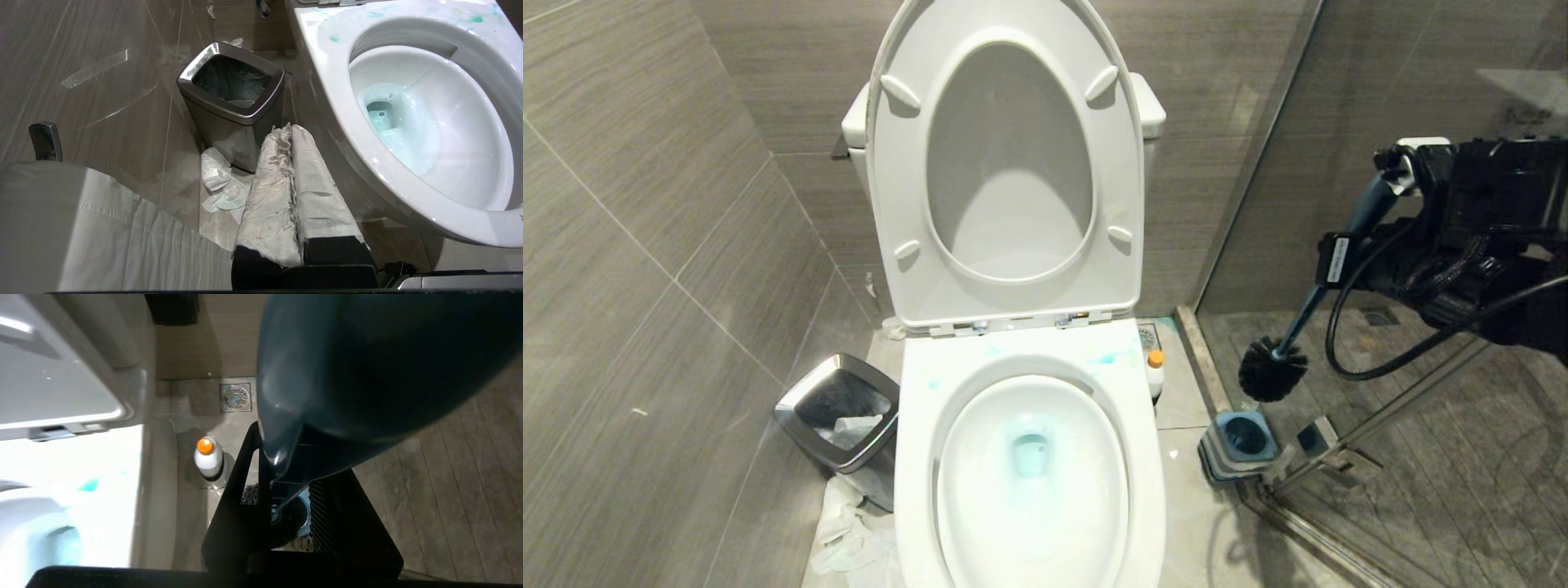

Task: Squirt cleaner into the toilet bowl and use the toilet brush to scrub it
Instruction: Put the toilet brush back

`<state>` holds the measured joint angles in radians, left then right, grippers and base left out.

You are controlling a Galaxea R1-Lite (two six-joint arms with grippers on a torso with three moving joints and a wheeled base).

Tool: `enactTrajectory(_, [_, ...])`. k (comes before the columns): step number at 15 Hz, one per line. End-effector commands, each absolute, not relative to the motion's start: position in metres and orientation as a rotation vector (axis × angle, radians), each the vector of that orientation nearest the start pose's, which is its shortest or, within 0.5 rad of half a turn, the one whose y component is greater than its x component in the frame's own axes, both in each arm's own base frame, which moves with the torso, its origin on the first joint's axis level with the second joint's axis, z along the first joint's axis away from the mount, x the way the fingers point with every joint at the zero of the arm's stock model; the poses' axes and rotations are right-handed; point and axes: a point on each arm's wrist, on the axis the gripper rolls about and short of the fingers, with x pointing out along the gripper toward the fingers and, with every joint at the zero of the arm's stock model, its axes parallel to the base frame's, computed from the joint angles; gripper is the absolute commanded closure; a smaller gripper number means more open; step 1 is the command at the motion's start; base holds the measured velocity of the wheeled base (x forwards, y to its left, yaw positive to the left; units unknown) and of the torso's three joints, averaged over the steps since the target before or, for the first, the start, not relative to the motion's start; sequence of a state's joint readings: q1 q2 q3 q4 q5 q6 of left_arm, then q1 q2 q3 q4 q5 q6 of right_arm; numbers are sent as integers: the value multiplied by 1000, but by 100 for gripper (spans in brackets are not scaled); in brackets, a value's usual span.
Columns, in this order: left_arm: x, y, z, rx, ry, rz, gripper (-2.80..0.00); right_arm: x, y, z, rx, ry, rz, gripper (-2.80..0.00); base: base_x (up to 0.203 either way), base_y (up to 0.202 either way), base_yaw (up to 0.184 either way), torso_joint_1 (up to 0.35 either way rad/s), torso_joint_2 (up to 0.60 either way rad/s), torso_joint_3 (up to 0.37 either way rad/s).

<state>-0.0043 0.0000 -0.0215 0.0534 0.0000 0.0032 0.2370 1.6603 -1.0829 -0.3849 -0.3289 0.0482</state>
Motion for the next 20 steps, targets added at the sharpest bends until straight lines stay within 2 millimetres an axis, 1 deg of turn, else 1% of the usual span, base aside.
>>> enactTrajectory(1, [-24,0,76,3,34,-6,0,327,59,219,-18,240,-124,0,0,0,0,0,0,0])
enactTrajectory(3, [-24,0,76,3,34,-5,0,339,56,201,-23,261,-134,0,0,0,0,0,0,0])
enactTrajectory(6, [-24,0,76,3,34,-5,0,357,58,175,-33,291,-136,0,0,0,0,0,0,0])
enactTrajectory(7, [-24,0,76,3,34,-5,0,363,57,164,-38,308,-141,0,0,0,0,0,0,0])
enactTrajectory(11, [-24,0,76,3,34,-6,0,386,45,125,-62,337,-176,0,0,0,0,0,0,0])
enactTrajectory(15, [-24,0,76,3,34,-6,0,399,40,99,-66,362,-192,0,0,0,0,0,0,0])
enactTrajectory(17, [-24,0,76,3,34,-5,0,404,37,89,-67,382,-200,0,0,0,0,0,0,0])
enactTrajectory(20, [-24,0,76,3,34,-5,0,418,31,77,-64,391,-217,0,0,0,0,0,0,0])
